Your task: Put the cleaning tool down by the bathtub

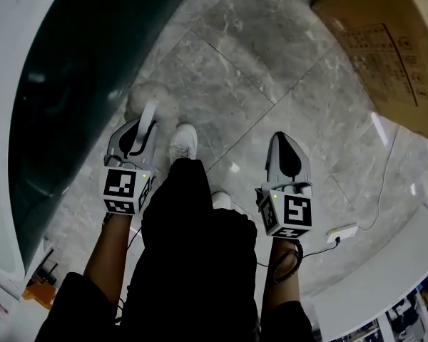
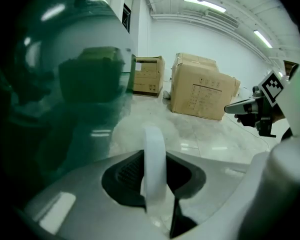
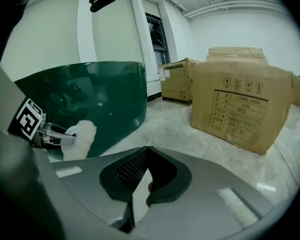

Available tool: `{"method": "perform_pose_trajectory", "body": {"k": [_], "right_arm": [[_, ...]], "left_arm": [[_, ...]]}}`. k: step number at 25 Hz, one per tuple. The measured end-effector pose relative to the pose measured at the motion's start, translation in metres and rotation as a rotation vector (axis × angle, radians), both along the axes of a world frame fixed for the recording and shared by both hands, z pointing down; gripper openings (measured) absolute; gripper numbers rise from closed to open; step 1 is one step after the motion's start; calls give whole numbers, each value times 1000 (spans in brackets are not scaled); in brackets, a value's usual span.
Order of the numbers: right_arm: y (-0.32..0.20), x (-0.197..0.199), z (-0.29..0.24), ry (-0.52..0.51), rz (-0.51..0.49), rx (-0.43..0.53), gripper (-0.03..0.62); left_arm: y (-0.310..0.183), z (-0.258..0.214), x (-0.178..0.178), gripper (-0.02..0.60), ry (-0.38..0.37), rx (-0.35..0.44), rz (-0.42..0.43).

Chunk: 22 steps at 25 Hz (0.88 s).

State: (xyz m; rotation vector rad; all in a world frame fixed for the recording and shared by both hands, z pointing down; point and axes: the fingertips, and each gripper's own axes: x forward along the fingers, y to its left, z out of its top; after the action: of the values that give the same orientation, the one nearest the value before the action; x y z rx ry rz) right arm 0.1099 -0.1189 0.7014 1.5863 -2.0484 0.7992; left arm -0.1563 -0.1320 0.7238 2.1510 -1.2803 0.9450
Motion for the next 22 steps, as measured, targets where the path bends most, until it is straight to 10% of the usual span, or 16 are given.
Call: {"method": "perform_pose_trajectory", "body": {"k": [22], "right_arm": [[-26, -9, 160, 35, 8, 0, 14]], "left_arm": [[-49, 158, -2, 89, -2, 33, 44]]}}
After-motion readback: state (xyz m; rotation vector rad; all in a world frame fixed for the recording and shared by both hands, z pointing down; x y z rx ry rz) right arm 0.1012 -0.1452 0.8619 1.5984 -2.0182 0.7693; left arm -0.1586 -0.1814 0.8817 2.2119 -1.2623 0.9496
